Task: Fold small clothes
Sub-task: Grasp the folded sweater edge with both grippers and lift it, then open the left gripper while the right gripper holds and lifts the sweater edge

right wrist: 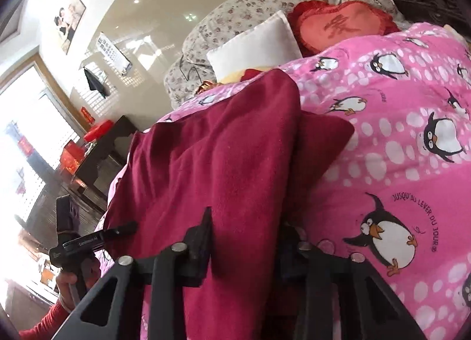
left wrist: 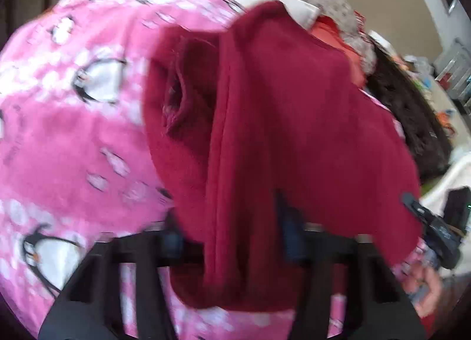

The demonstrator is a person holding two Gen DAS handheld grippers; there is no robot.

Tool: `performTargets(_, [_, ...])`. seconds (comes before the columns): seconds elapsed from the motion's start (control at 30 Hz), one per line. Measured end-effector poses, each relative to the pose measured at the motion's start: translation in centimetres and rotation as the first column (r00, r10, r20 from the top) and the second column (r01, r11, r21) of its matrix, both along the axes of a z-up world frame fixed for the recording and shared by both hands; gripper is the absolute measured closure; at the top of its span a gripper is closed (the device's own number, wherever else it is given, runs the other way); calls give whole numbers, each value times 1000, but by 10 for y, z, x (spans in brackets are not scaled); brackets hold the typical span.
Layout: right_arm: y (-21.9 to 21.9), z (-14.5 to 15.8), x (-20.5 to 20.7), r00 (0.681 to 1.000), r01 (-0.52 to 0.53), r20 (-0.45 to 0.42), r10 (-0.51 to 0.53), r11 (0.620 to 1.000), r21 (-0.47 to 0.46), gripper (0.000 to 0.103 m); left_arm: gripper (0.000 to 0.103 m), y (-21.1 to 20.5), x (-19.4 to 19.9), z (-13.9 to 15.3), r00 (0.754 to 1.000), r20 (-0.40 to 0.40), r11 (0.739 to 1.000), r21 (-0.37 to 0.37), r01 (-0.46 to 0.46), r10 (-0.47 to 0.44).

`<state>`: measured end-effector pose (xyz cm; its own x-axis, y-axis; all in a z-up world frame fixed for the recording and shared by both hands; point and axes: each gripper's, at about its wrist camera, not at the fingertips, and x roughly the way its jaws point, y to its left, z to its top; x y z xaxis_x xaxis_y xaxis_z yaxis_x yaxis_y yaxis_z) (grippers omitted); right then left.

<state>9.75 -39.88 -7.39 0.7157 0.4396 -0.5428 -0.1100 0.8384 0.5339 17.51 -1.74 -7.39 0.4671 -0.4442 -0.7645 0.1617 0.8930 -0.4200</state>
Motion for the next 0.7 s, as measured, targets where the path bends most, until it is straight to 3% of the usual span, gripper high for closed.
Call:
performTargets(0.1, [-6, 15, -13, 999, -35, 27, 32, 993, 113, 79, 71, 10, -12, 15, 1000, 15, 999, -41, 6, -5])
performTargets(0.2, [2, 42, -37, 994, -94, 60, 88, 989, 114, 80, 72, 26, -35, 40, 999, 17, 994, -104, 46, -44])
performTargets(0.3, [14, 57, -66, 988, -152, 43, 149, 983, 102, 80, 72, 39, -69, 55, 997, 14, 994, -70, 81, -81])
performTargets(0.37, [16, 51, -84, 988, -150, -7, 152, 983, 109, 77, 72, 49, -88, 46, 995, -28, 995, -40, 90, -91])
performTargets(0.4, [16, 43, -89, 991, -125, -49, 129, 989, 79, 72, 71, 52, -96, 36, 994, -67, 996, -20, 91, -92])
performTargets(0.43, [18, 33, -94, 991, -78, -108, 75, 997, -18, 57, 67, 56, -101, 23, 990, -109, 996, 9, 88, -86])
performTargets(0.47, [21, 25, -96, 987, -31, -161, 7, 989, -148, 51, 61, 61, -106, 10, 988, -141, 996, 44, 73, -66])
performTargets(0.53, [23, 25, -101, 982, 19, -173, -77, 950, -311, 51, 50, 71, -117, 4, 992, -118, 998, 48, 46, -40])
performTargets(0.57, [21, 31, -105, 984, 39, -153, -94, 944, -327, 51, 49, 76, -122, 6, 994, -108, 998, 48, 38, -33])
performTargets(0.63, [17, 54, -113, 992, 68, -88, -93, 964, -258, 51, 46, 85, -131, 16, 997, -79, 998, 55, 25, -20])
performTargets(0.7, [31, 80, -113, 1000, 27, 2, -28, 979, -204, 51, 43, 87, -139, 22, 999, -45, 996, 88, 8, -4])
